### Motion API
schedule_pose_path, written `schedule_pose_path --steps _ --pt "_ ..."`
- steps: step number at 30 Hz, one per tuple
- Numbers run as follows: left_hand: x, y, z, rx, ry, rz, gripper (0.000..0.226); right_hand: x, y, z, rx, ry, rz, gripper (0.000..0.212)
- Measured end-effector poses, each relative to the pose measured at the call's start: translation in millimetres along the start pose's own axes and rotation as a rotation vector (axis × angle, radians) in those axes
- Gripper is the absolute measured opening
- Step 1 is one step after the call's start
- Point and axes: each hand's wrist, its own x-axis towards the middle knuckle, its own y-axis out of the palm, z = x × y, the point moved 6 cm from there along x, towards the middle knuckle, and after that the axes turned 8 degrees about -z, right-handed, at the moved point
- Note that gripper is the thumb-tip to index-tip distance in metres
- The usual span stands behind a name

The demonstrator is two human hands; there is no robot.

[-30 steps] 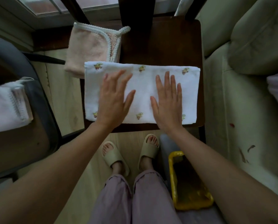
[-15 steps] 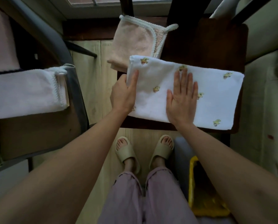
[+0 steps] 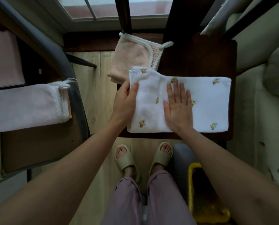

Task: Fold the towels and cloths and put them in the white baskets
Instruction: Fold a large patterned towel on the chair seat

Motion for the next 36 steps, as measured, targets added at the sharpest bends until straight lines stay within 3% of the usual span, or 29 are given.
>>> schedule_pose_path --steps 2,3,8,11,13,15,20,23,27,31,36 --pt "-7 2 -12 0.022 0.007 0.022 0.023 -2 -16 -6 0.306 0.035 0.046 0.058" --pt "-10 3 -19 0.037 0.014 0.030 0.023 -7 -28 -14 0.532 0.139 0.068 0.054" --pt "-32 51 -57 0.037 0.066 0.078 0.028 -31 -80 -77 1.418 0.978 0.009 0.036" --pt "-49 112 -64 0.071 0.068 0.169 0.022 -35 -95 -105 1.637 1.088 0.070 0.047" --pt "-57 154 -58 0.095 -0.011 0.283 0.025 -34 -101 -121 1.618 1.057 0.118 0.053" --pt "-59 180 -53 0.163 0.014 0.321 0.027 -33 -99 -137 1.530 1.055 0.149 0.055" --pt "-35 173 -49 0.532 0.438 0.048 0.028 -21 -84 -157 1.174 0.933 0.144 0.047" --pt "-12 160 -50 0.625 0.504 -0.029 0.036 -8 -82 -155 0.870 0.798 0.040 0.043" --pt "14 166 -44 0.769 0.420 0.148 0.044 3 -74 -156 0.630 0.723 0.056 0.047" --pt "17 170 -43 0.876 0.532 0.273 0.036 4 -78 -147 0.467 0.605 0.109 0.053" --pt "3 176 -55 0.761 0.627 0.324 0.019 7 -86 -140 0.417 0.475 0.078 0.028"
